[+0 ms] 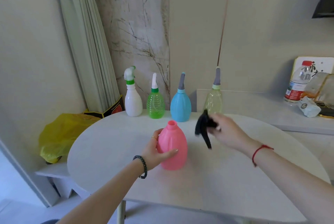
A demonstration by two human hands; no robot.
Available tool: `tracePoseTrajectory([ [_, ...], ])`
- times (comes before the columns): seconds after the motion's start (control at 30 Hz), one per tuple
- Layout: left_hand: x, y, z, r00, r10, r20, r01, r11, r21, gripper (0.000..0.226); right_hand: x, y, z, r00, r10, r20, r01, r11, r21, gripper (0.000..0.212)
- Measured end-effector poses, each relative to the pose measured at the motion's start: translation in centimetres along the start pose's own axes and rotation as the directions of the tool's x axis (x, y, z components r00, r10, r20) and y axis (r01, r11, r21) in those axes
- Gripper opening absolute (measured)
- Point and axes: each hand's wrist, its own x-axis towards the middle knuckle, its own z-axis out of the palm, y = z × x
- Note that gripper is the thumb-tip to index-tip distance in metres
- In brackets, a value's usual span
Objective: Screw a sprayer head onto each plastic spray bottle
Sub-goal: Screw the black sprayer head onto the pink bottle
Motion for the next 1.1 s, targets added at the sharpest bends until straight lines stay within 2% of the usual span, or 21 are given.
tracePoseTrajectory([
  [0.07, 0.1, 0.0, 0.1, 1.000, 0.002, 0.011, -0.002, 1.000, -0.007, 0.067, 1.5, -3.4, -2.6, 0.972, 0.039, -0.230, 0.040, 0.944, 0.329, 0.023],
  [0.1, 0.1, -0.1, 0.1, 1.000, 0.002, 0.015, -0.002, 1.000, -0.009, 0.066, 2.3, -5.1, -4.0, 0.959, 0.076, -0.274, 0.076, 0.859, 0.506, 0.019],
  [0.17, 0.1, -0.1, 0.1, 1.000, -0.002, 0.019, 0.002, 1.000, -0.003, 0.066, 3.5, -8.2, -6.5, 0.959, 0.099, -0.267, 0.139, 0.655, 0.742, 0.009],
  [0.23, 0.1, -0.2, 0.0, 1.000, -0.007, 0.024, 0.007, 1.000, 0.008, 0.067, 4.1, -10.5, -7.7, 0.971, 0.057, -0.232, 0.160, 0.567, 0.808, 0.008],
  [0.4, 0.3, -0.7, -0.1, 0.999, -0.020, 0.028, 0.019, 0.999, 0.027, 0.075, 4.3, -12.1, -5.1, 0.993, 0.037, -0.114, 0.061, 0.661, 0.748, 0.003],
  [0.53, 0.3, -0.7, -0.2, 0.999, -0.013, 0.036, 0.012, 1.000, 0.027, 0.070, 4.3, -11.3, -2.1, 0.993, 0.105, -0.056, -0.035, 0.709, 0.704, 0.014],
  [0.67, 0.4, -1.1, -0.1, 1.000, -0.011, 0.026, 0.011, 1.000, 0.002, 0.075, 3.9, -9.7, 1.0, 0.983, 0.181, 0.035, -0.161, 0.746, 0.647, 0.022],
  [0.77, 0.4, -1.3, 0.1, 1.000, -0.015, 0.027, 0.015, 1.000, -0.010, 0.074, 3.1, -8.8, 2.8, 0.975, 0.200, 0.098, -0.220, 0.804, 0.552, 0.014],
  [0.83, 0.3, -1.3, 0.2, 0.999, -0.027, 0.024, 0.028, 0.999, -0.025, 0.067, 2.6, -8.5, 3.6, 0.968, 0.214, 0.131, -0.250, 0.803, 0.541, 0.008],
  [0.9, 0.3, -1.3, 0.2, 0.999, -0.034, 0.025, 0.035, 0.999, -0.039, 0.067, 2.4, -8.2, 4.0, 0.966, 0.221, 0.132, -0.257, 0.782, 0.567, 0.008],
  [0.97, 0.3, -1.5, 0.3, 0.999, -0.034, 0.032, 0.035, 0.998, -0.049, 0.077, 2.4, -8.1, 4.2, 0.970, 0.221, 0.105, -0.241, 0.788, 0.567, 0.018],
  [1.1, 0.3, -1.7, 0.4, 0.999, -0.039, 0.023, 0.040, 0.999, -0.029, 0.088, 1.8, -8.5, 5.1, 0.979, 0.189, -0.070, -0.135, 0.873, 0.469, 0.032],
])
